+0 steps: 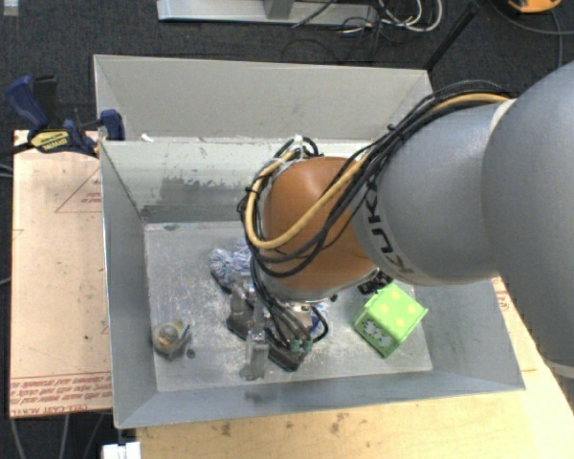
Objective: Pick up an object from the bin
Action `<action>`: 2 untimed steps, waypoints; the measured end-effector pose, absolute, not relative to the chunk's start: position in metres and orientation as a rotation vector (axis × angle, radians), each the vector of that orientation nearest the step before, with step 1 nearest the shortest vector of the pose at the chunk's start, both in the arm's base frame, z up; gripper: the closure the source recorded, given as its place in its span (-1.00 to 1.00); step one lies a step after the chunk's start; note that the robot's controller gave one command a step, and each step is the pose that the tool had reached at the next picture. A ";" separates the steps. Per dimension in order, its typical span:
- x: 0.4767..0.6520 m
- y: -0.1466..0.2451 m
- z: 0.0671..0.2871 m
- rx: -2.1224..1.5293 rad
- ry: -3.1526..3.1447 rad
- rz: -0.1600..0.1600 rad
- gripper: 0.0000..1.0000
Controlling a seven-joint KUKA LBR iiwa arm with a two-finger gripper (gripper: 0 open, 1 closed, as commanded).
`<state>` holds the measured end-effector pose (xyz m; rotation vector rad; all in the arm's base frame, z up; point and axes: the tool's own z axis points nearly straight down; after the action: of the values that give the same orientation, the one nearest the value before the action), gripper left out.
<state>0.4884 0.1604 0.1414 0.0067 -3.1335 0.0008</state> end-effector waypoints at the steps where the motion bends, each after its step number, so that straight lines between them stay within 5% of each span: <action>1: 0.490 0.160 0.146 0.000 -3.140 -0.001 -1.00; 2: 0.491 0.159 0.147 0.010 -3.141 -0.002 -1.00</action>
Offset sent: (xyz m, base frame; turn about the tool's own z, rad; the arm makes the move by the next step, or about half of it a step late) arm 0.0594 -0.0826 0.0672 -0.2366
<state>0.4910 0.1587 0.1466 0.0099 -3.1410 -0.0025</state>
